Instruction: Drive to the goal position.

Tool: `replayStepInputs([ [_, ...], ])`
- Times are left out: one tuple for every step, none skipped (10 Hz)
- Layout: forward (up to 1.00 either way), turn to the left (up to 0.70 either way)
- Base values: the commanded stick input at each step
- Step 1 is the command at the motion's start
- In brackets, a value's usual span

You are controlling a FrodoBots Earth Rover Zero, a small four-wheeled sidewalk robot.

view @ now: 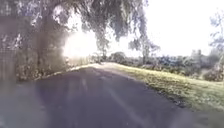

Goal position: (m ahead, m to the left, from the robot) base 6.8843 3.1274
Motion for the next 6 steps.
replayStepInputs([
  [1.0, 0.0],
  [1.0, 0.0],
  [1.0, 0.0],
  [1.0, 0.0],
  [1.0, 0.0],
  [1.0, 0.0],
])
